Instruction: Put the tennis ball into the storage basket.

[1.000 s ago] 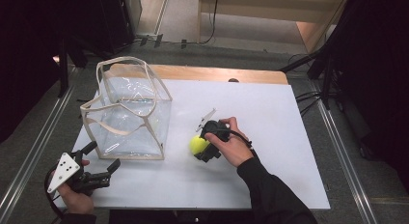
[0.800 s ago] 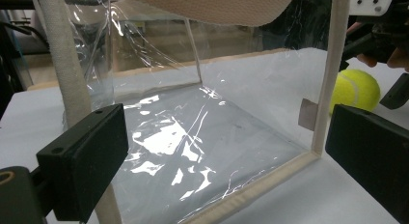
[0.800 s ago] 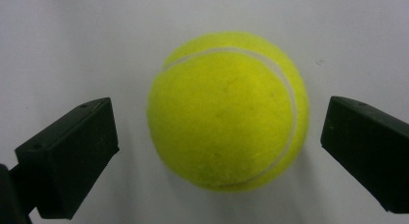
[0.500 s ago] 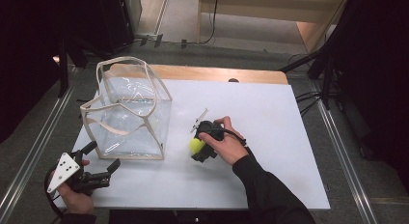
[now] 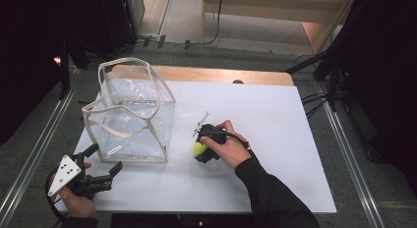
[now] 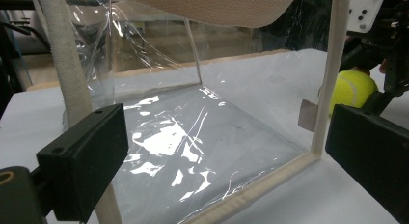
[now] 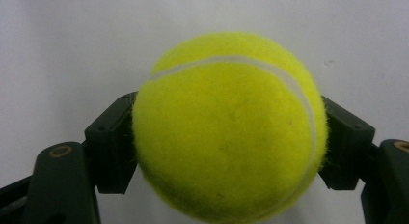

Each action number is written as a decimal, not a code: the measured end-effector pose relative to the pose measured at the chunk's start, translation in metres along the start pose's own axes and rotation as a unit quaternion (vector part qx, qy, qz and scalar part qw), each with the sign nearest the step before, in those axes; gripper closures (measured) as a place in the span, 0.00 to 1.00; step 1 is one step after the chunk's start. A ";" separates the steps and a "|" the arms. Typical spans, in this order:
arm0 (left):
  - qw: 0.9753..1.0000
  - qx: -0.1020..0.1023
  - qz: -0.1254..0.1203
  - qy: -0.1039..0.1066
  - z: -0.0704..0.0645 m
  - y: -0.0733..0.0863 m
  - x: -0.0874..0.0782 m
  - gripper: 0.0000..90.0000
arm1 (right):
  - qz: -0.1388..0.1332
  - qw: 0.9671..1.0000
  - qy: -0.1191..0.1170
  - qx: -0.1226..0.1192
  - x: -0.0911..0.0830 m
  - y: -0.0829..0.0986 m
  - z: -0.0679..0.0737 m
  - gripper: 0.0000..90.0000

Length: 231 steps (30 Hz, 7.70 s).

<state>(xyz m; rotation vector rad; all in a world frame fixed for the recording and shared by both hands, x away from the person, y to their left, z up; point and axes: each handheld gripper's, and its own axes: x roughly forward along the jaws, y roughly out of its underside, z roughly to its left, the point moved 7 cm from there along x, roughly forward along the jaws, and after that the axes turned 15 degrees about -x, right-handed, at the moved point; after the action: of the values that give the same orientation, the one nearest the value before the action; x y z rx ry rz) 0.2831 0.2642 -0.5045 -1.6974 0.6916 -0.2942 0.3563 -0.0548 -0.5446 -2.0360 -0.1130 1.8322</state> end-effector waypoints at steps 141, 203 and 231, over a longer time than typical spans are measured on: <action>1.000 -0.003 0.000 0.003 0.000 0.000 0.001 0.01 | -0.065 0.995 -0.035 -0.075 -0.103 -0.109 -0.019 0.26; 1.000 -0.004 0.000 0.006 0.000 -0.001 0.002 0.01 | -0.089 0.991 -0.014 -0.102 -0.166 -0.170 -0.025 0.26; 1.000 -0.005 -0.002 0.009 0.000 -0.001 0.001 0.01 | -0.090 0.990 -0.011 -0.111 -0.151 -0.209 -0.031 0.26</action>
<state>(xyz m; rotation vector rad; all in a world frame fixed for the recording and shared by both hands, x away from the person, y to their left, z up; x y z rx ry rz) 0.2840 0.2639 -0.5035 -1.7074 0.7026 -0.3100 0.4073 0.0817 -0.3291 -2.0731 -0.5123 1.7972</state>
